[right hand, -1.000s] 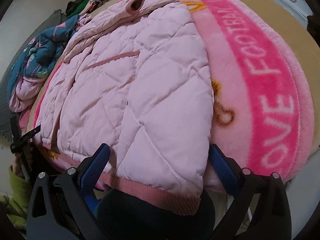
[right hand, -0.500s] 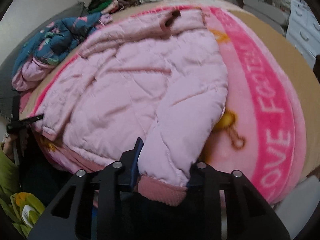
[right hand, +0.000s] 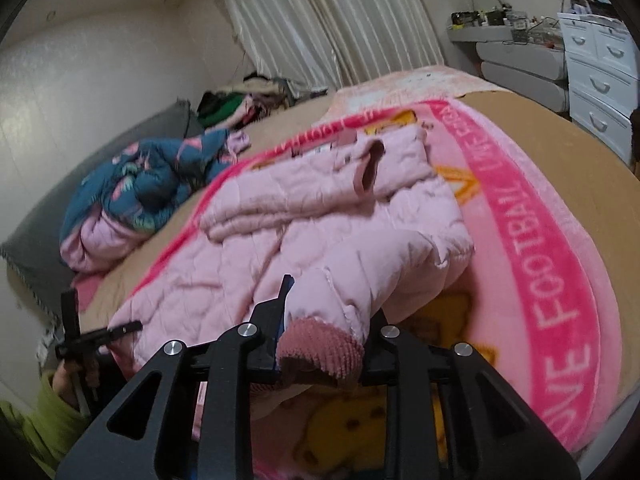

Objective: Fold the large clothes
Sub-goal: 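Close the right tool on the ribbed hem while the left tool grasps the hem too, then lift the hem with both tools and fold it toward the collar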

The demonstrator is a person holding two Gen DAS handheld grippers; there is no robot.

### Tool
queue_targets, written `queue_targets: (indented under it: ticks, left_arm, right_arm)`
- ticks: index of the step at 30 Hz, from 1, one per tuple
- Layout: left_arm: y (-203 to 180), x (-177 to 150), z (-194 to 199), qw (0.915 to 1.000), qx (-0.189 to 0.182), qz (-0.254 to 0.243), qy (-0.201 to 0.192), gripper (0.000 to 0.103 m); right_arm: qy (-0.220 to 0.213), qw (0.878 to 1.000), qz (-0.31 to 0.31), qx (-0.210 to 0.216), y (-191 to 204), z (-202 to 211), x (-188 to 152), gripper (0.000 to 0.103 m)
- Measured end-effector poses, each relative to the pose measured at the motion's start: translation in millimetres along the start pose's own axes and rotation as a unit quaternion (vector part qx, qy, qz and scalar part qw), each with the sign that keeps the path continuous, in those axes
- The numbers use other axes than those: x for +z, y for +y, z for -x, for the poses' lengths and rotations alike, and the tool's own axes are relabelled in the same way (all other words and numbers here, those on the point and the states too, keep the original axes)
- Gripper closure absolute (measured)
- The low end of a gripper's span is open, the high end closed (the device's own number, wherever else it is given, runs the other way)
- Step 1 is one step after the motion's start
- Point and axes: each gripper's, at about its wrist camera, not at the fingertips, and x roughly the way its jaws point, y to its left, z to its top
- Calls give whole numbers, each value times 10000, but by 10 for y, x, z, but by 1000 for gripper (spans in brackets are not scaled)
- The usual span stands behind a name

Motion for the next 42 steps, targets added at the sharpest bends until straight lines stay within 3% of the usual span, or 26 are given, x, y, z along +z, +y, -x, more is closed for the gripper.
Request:
queue_targets:
  ticks: [11, 25, 42]
  left_arm:
    - [-150, 627, 331, 9966, -261, 24, -785, 94]
    - [-219, 1206, 354, 9925, -336, 89, -1173, 94]
    - [-170, 1916, 253, 9850, -147, 128, -1713, 94]
  right_arm:
    - [-578, 9978, -326, 9, -46, 17, 280, 82]
    - [-1042, 9931, -543, 56, -89, -98, 694, 83]
    - [-1940, 9738, -1177, 126, -179, -373, 1305, 83]
